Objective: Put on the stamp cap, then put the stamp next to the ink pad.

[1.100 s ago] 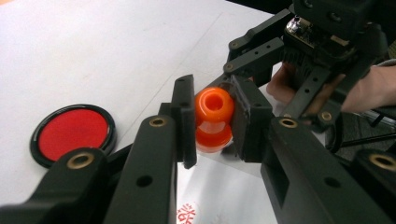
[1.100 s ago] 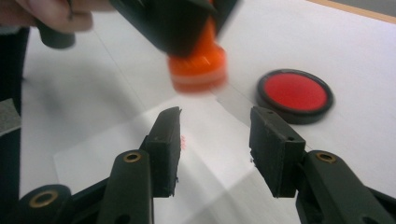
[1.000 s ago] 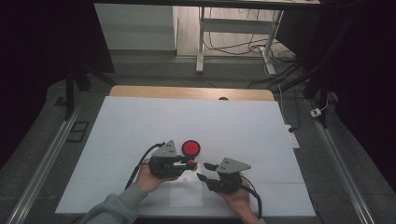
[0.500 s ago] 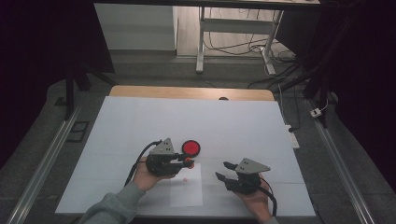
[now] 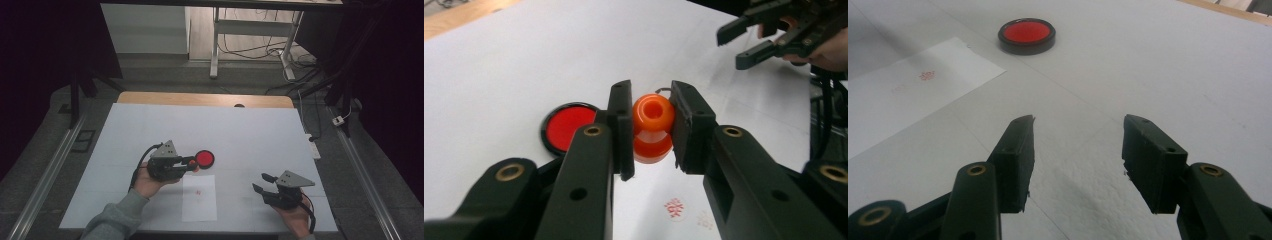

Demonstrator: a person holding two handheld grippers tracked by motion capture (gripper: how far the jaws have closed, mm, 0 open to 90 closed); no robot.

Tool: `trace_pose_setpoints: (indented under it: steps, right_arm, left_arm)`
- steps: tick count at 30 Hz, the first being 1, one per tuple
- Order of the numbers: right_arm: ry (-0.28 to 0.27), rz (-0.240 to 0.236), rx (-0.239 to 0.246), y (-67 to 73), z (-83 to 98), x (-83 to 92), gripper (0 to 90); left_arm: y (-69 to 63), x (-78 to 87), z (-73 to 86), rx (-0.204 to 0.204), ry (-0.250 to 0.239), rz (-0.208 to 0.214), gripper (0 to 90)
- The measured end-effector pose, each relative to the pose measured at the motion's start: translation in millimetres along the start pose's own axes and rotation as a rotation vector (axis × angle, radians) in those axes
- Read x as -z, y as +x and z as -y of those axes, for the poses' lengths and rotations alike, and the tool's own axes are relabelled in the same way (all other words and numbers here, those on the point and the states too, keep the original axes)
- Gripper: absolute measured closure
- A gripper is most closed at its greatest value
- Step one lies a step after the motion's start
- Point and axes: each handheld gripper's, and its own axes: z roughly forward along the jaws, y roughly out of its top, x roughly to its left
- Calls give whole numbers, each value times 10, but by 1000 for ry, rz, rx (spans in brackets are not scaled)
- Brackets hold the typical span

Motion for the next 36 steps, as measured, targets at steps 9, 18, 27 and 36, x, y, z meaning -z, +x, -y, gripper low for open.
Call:
trace_pose_setpoints:
  steps: [9,18,27,36]
  right_arm:
    - [3,15,-17,-66,34,30,458]
    - [-4,15,-23,-73,35,32,458]
    - [2,20,-25,-78,36,26,457]
    - [6,23,-25,-78,36,17,455]
  left_arm:
    - [129,71,18,19,-1,-48,720]
    - [212,111,20,23,0,-78,720]
    - [356,92,15,49,-2,-107,720]
    - [518,-18,-14,42,39,-150,720]
